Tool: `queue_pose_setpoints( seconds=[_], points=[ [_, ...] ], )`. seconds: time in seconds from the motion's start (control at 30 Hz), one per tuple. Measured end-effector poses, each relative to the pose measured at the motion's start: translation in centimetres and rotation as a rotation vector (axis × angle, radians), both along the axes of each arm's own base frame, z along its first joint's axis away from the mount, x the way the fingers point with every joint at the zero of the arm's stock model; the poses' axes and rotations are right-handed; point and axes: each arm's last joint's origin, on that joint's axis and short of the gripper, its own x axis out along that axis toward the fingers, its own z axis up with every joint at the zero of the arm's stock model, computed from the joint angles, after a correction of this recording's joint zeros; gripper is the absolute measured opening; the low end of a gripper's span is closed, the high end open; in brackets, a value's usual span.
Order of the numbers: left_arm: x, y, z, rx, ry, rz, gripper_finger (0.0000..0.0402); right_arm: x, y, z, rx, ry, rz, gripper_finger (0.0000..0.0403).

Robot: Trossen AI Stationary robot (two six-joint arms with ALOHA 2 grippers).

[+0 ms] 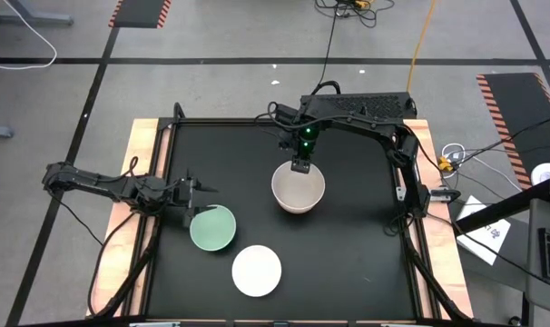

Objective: Nest bowls inside each other
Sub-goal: Stack the light green bowl on top of the dark white bowl

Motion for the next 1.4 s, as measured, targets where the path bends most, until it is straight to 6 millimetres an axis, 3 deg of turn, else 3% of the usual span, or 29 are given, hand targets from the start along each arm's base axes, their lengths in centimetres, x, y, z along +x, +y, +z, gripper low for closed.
queue_pose_setpoints(
  seconds=[0.2,0.53,0.77,0.87,1.0,1.4],
  points=[
    [0.0,0.0,0.0,0.0,0.001,0.0,0.0241,-0.5,0.2,1.3,-0.018,-0.039,0.041,0.0182],
    [0.0,0.0,0.0,-0.022,-0.003,0.007,0.0241,-3.9,2.7,10.6,-0.1,-0.472,0.106,0.0183],
    [0.1,0.0,0.2,-0.026,-0.023,0.007,0.0241,-7.2,5.2,15.1,-0.143,-0.641,0.157,0.0183],
    [0.1,0.0,0.2,-0.026,-0.025,0.007,0.0241,-7.8,5.9,15.3,-0.125,-0.711,0.156,0.0183],
    [0.1,0.0,0.2,-0.026,-0.025,0.007,0.0241,-9.0,7.0,13.9,-0.119,-0.79,0.179,0.0183],
    [0.1,0.0,0.3,-0.027,-0.03,0.007,0.0241,-17.2,8.5,9.4,-0.182,-0.94,0.093,0.0183]
  ],
)
